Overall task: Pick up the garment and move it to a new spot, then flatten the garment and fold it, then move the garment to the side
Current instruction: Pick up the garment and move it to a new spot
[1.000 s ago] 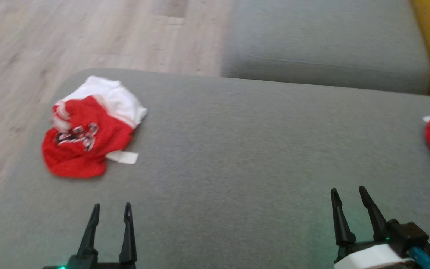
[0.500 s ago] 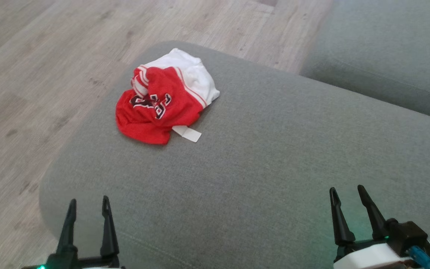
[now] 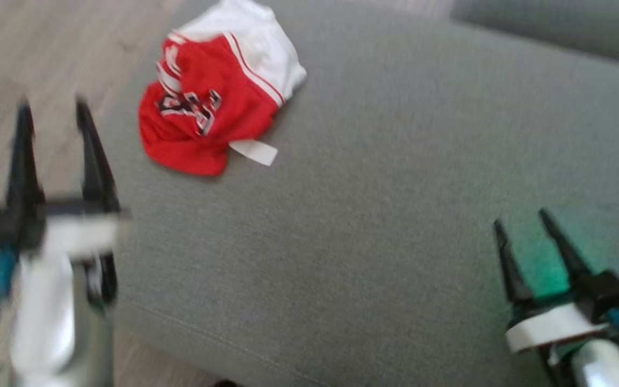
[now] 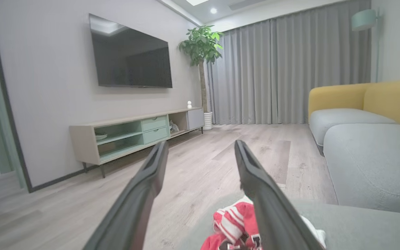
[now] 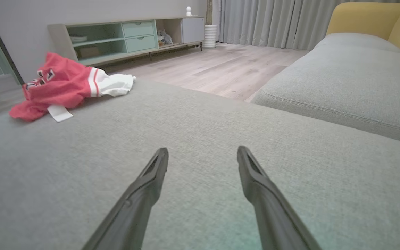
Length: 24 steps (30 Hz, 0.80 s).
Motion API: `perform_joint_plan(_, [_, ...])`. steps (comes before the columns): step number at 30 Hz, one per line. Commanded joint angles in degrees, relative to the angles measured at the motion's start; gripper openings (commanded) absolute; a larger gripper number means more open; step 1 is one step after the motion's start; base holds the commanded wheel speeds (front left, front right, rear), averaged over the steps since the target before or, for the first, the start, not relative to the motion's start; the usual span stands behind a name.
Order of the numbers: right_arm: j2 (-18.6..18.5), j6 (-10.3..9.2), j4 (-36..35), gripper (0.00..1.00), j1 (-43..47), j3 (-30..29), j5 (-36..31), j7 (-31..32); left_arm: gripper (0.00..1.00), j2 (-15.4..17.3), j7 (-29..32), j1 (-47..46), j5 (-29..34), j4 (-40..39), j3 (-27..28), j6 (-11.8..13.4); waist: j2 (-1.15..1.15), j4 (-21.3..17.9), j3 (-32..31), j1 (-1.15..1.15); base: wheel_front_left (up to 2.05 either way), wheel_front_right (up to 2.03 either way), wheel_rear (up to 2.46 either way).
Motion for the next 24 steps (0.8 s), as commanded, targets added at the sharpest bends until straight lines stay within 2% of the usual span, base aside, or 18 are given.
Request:
perform_joint_plan(1, [-2.92,-0.04,-2.43,1.0,-2.76,1.24,-1.15,-0.62,1.0,3.26,-0.26,-8.88,0.05,4.36,2.49,-0.82,0.0,-2.03,8.81,-0.02,0.0,0.0,0.0])
perform_joint_plan(5, [-6.17,-0.04,-3.32,1.0,-5.33,1.26,-2.01,-0.62,1.0,6.89,1.53,-24.72,-1.23,19.37,2.9,-2.34,0.0,-3.24,14.29,-0.02,0.0,0.0,0.0])
perform_joint_plan(6, [-6.17,-0.04,-3.32,1.0,-5.33,1.26,-2.01,-0.62,1.0,6.89,1.53,-24.72,-1.23,19.37,2.9,-2.34,0.0,-3.24,14.29,-0.02,0.0,0.0,0.0])
perform_joint_plan(12, [-8.07,-0.04,-4.55,1.0,-8.06,1.55,-2.54,-0.62,1.0,11.27,9.91,-41.09,-5.5,41.59,4.61,-4.28,0.0,-6.55,20.2,-0.02,0.0,0.0,0.0])
perform_joint_plan(17, [-7.7,-0.04,-5.48,1.0,-9.76,1.81,-3.13,-0.62,1.0,13.31,17.05,-45.74,-10.41,54.8,6.34,-5.57,0.0,-10.16,23.21,-0.02,0.0,0.0,0.0])
perform_joint_plan(22, [-6.8,-0.04,-6.12,1.0,-10.31,0.68,-3.48,-0.62,1.0,13.35,19.62,-46.2,-14.51,58.58,3.67,-5.96,0.0,-12.04,24.6,-0.02,0.0,0.0,0.0])
perform_joint_plan(23, [-6.58,-0.04,-6.09,1.0,-10.37,0.55,-3.53,-0.62,0.4,13.64,19.25,-45.94,-15.31,58.19,2.5,-5.97,0.0,-12.25,24.6,-0.02,0.0,0.0,0.0])
perform_joint_plan(24, [-6.32,-0.04,-6.02,1.0,-10.46,0.48,-3.58,-0.62,0.0,14.11,18.47,-45.63,-16.03,57.62,1.3,-5.97,0.0,-12.46,24.49,-0.02,0.0,0.0,0.0])
